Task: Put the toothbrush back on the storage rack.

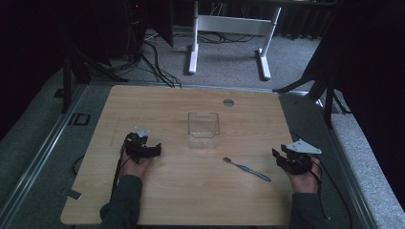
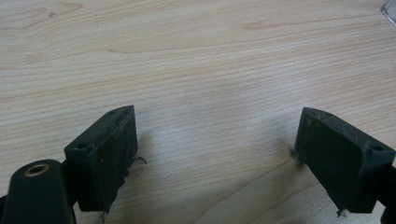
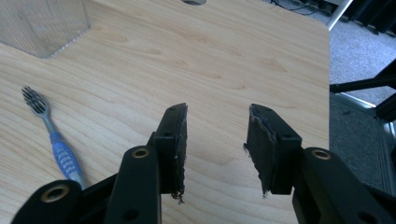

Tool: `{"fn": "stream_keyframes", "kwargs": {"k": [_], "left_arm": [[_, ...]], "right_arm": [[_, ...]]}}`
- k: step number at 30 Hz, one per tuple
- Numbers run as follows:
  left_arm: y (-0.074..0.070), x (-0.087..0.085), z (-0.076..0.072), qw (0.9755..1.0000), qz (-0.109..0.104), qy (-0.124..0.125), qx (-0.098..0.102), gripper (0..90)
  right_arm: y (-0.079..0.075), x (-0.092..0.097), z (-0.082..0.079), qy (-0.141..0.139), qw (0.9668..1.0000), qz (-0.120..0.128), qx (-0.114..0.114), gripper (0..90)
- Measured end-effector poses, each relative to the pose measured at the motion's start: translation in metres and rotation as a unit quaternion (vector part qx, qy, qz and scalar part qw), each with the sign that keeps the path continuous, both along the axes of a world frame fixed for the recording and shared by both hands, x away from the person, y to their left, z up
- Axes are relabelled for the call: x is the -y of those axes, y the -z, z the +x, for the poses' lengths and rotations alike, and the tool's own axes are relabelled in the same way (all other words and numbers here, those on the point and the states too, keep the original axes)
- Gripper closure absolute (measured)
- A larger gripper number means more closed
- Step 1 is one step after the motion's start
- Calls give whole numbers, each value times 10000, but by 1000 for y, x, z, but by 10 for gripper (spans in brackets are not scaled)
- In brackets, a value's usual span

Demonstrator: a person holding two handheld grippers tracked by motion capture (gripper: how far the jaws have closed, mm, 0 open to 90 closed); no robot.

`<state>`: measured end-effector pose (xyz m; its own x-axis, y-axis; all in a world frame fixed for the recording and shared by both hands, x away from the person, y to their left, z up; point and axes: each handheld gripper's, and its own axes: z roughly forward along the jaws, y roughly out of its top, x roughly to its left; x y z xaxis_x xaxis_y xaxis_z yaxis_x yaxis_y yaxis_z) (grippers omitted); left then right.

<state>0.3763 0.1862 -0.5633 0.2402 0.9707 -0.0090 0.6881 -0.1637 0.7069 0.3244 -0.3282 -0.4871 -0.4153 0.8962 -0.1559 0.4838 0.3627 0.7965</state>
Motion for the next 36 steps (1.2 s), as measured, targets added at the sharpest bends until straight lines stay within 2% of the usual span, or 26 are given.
{"fn": "stream_keyframes", "kwargs": {"k": [8,13,18,36], "left_arm": [[0,0,0,10000,0,1,1,136],[0,0,0,10000,6,6,2,136],[0,0,0,10000,5,6,3,136],[0,0,0,10000,3,3,4,136]], "right_arm": [[-17,1,-4,-279,9996,-29,92,593],[-22,1,-3,-306,9995,10,95,595],[-31,-1,-1,-399,9991,-86,145,619],[-50,-12,8,-731,9969,-278,39,670]]}}
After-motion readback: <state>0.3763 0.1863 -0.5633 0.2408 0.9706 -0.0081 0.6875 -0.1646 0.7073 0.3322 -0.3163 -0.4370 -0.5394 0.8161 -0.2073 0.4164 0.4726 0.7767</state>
